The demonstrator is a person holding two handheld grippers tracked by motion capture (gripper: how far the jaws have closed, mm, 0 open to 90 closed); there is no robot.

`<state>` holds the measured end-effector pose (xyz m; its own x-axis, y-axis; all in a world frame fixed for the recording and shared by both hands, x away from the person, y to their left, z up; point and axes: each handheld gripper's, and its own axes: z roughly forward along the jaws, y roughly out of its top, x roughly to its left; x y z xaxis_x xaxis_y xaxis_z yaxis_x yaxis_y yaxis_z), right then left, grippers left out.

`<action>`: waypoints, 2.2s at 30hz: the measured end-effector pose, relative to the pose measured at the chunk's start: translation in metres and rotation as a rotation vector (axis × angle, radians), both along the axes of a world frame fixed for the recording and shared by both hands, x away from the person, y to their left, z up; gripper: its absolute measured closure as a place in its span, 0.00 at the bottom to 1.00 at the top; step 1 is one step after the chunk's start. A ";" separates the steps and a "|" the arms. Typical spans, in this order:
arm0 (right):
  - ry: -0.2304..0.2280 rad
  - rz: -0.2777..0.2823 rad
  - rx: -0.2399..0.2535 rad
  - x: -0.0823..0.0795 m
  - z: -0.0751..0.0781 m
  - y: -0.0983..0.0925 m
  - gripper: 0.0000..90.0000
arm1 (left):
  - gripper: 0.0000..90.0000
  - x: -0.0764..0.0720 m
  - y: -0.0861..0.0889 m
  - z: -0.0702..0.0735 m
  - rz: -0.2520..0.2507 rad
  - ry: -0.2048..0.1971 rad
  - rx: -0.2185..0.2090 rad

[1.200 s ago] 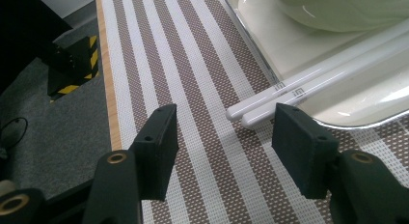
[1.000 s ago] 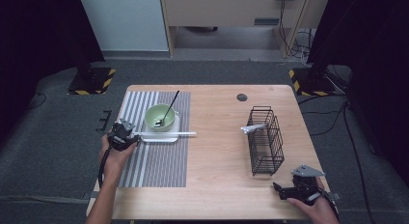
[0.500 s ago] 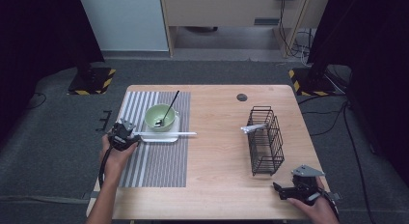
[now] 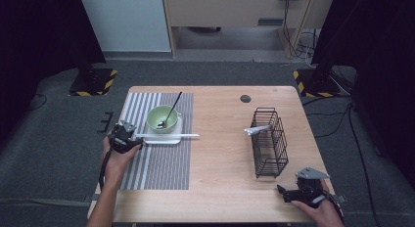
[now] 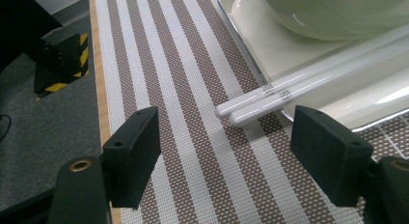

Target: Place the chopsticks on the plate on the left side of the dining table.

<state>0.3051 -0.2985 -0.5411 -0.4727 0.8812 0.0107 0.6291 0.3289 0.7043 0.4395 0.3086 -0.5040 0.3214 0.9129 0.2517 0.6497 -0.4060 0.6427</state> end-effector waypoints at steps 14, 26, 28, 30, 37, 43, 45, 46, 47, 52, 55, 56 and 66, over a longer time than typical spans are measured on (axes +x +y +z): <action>0.000 0.001 -0.001 0.000 0.000 0.000 0.00 | 0.20 0.000 0.000 0.009 -0.003 0.008 -0.011; 0.000 0.002 -0.001 0.000 0.000 0.000 0.00 | 0.13 0.000 -0.002 0.015 -0.013 0.003 -0.024; 0.000 0.000 0.000 0.000 0.000 0.000 0.00 | 0.13 -0.001 -0.002 0.017 -0.018 -0.006 -0.031; 0.000 0.000 0.000 0.000 0.000 0.000 0.00 | 0.12 -0.001 -0.004 0.018 -0.025 0.001 -0.028; 0.000 0.003 -0.002 0.000 0.000 0.000 0.00 | 0.09 0.001 -0.009 0.023 -0.053 0.013 -0.043; 0.000 0.001 -0.001 0.000 0.000 0.000 0.00 | 0.09 0.003 -0.012 0.024 -0.069 0.026 -0.062; 0.000 0.001 -0.001 0.000 0.000 0.000 0.00 | 0.08 0.003 -0.012 0.024 -0.073 0.027 -0.070; 0.000 0.001 -0.001 0.000 0.000 0.000 0.00 | 0.08 0.002 -0.013 0.025 -0.082 0.025 -0.075; 0.000 0.000 0.000 0.000 0.000 0.000 0.00 | 0.08 0.002 -0.014 0.025 -0.087 0.024 -0.078; 0.000 0.001 -0.001 0.000 0.000 0.000 0.00 | 0.07 -0.001 -0.016 0.029 -0.113 0.008 -0.113; 0.000 0.002 -0.002 0.000 0.000 0.000 0.00 | 0.07 -0.002 -0.016 0.032 -0.123 -0.004 -0.131; 0.000 0.001 -0.001 0.000 0.000 0.000 0.00 | 0.07 -0.002 -0.016 0.033 -0.132 -0.012 -0.144; 0.000 0.001 -0.001 0.000 0.000 0.000 0.00 | 0.07 -0.006 -0.017 0.049 -0.151 -0.043 -0.174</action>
<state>0.3051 -0.2986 -0.5411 -0.4732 0.8809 0.0096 0.6287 0.3301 0.7041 0.4331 0.2915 -0.4555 0.4499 0.8862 0.1111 0.5607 -0.3770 0.7372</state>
